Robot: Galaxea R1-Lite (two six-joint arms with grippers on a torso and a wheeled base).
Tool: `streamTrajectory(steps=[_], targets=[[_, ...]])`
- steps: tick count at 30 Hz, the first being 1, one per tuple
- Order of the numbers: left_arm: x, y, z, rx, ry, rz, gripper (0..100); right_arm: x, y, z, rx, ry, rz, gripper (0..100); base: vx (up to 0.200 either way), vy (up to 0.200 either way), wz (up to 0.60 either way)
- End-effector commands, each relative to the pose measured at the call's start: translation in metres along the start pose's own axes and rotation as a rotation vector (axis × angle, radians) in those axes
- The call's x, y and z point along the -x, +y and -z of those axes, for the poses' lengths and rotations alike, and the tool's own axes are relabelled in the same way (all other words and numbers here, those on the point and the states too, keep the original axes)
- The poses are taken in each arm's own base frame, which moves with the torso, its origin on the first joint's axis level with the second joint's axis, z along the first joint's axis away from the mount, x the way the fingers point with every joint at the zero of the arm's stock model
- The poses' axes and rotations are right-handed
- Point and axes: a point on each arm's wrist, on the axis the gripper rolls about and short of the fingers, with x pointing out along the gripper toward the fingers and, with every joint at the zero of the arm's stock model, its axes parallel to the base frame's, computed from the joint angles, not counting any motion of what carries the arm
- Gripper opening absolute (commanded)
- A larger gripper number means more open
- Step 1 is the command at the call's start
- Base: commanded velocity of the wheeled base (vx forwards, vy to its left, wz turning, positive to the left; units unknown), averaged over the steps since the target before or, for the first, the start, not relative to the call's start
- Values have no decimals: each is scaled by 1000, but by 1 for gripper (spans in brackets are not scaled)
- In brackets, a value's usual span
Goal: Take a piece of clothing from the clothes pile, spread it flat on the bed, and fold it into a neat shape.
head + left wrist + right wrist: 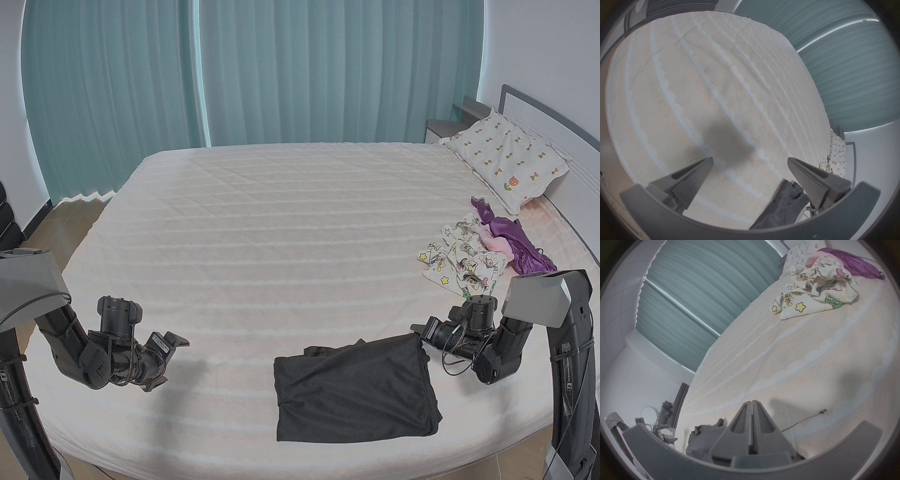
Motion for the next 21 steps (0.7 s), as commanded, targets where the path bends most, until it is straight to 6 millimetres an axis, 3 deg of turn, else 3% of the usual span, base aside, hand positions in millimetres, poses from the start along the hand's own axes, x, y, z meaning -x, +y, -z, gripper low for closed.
streamTrajectory(steps=[1,20,21], targets=[[0,0,0,2,1,0,100,1,-2,-6,-18,-29,14,0,0,0,0],[0,0,0,2,0,-1,100,2,-13,-12,-33,-50,46,0,0,0,0],[0,0,0,2,-1,0,100,2,-13,-12,-33,-47,48,100,0,0,0]])
